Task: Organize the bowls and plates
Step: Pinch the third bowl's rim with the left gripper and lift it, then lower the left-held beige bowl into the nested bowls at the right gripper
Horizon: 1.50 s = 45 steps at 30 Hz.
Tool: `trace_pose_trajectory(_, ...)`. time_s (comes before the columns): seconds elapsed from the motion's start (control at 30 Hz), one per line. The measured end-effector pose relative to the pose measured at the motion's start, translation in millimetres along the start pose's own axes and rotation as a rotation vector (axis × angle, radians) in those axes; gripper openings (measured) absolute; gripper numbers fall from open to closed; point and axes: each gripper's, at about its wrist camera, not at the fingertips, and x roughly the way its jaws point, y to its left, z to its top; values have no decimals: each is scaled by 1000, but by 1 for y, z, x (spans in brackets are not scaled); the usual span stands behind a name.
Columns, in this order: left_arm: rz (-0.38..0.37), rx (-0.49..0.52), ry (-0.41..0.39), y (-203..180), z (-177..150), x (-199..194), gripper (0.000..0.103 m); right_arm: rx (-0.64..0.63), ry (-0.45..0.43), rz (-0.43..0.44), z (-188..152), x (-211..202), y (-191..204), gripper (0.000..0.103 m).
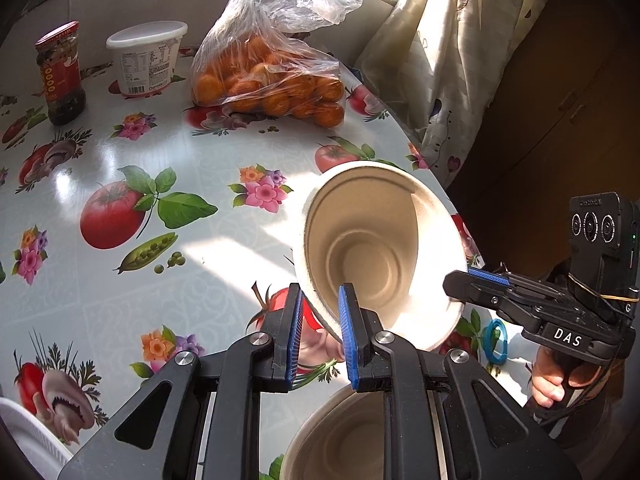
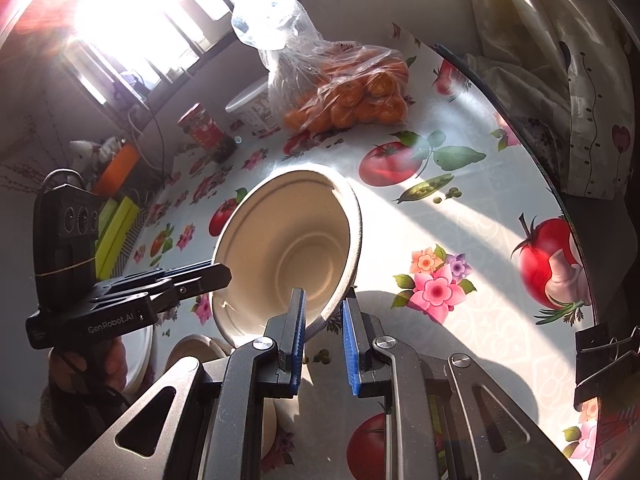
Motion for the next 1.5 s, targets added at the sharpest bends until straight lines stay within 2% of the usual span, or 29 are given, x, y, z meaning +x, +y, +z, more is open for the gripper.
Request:
trace_pose_trajectory(0.73, 12, 2, -78, -13, -23, -53, 19, -55, -41, 51, -20, -42, 38, 17)
trace_pose_trajectory(1.17, 41, 12, -116, -20, -47, -81, 19, -76, -36, 88, -42, -55, 56, 18)
trace_pose_trajectory(1.5, 34, -6, -121, -19, -66, -89, 19, -72, -17, 107, -61, -57, 63, 19)
